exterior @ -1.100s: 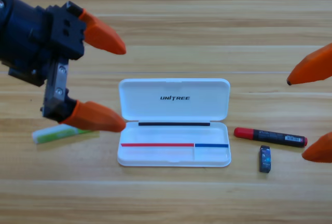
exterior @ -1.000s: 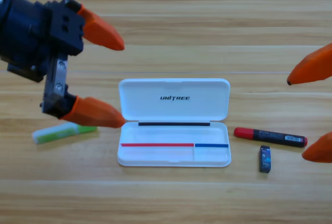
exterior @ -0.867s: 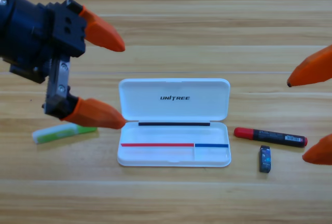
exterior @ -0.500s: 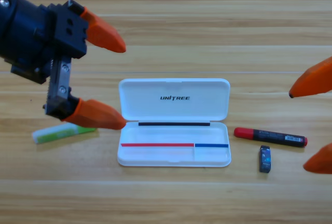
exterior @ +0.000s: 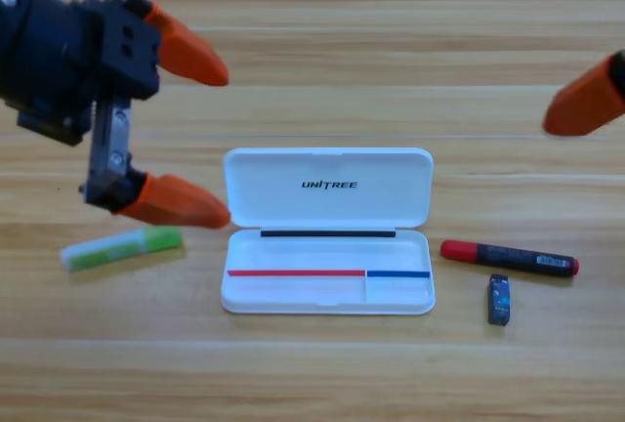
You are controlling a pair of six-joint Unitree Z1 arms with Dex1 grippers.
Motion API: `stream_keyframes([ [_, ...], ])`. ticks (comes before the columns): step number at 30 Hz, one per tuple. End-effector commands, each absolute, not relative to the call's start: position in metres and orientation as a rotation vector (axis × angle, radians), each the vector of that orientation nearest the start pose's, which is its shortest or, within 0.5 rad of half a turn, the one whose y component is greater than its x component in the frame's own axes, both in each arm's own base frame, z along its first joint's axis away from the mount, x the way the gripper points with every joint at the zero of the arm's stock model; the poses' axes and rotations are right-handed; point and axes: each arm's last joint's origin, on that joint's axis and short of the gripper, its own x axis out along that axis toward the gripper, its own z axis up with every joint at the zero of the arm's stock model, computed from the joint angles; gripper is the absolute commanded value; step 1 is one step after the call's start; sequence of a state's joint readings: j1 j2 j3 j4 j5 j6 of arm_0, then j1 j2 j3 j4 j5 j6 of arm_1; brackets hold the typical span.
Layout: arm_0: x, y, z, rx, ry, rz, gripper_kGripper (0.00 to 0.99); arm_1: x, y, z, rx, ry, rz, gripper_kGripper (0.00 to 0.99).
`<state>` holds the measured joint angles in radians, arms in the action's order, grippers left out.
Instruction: Clean up eraser and pencils
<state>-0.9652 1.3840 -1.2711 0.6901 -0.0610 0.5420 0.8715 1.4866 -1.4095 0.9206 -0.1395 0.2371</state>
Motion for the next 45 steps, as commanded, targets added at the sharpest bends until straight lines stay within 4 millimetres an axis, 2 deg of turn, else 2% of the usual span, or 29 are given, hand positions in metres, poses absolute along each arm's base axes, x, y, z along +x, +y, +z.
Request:
stream_keyframes([
  [1,0.139,-0.196,0.395,0.944,0.493,-1.076,0.990,0.201,0.241,0.328,-0.368,1.257,0.510,0.973],
  [6,0.157,-0.184,0.393,1.044,0.586,-0.976,0.990,0.218,0.262,0.292,-0.286,1.379,0.374,0.986],
  [9,0.178,-0.175,0.382,1.088,0.672,-0.939,0.988,0.226,0.268,0.273,-0.192,1.427,0.224,0.990],
  [17,0.251,-0.163,0.313,1.147,0.980,-0.893,0.985,0.245,0.279,0.232,-0.174,1.485,0.133,0.982],
  [23,0.285,-0.165,0.272,1.154,1.117,-0.875,0.985,0.255,0.268,0.199,-0.088,1.510,0.022,0.954],
  [27,0.298,-0.169,0.249,1.149,1.180,-0.871,0.983,0.259,0.263,0.187,-0.052,1.516,-0.028,0.950],
  [31,0.304,-0.172,0.234,1.144,1.214,-0.872,0.982,0.260,0.261,0.181,-0.025,1.517,-0.051,0.951],
  [37,0.304,-0.173,0.223,1.141,1.235,-0.882,0.979,0.261,0.263,0.172,-0.014,1.526,-0.059,0.946],
  [45,0.301,-0.171,0.213,1.136,1.231,-0.887,0.976,0.262,0.262,0.164,-0.015,1.547,-0.076,0.888],
])
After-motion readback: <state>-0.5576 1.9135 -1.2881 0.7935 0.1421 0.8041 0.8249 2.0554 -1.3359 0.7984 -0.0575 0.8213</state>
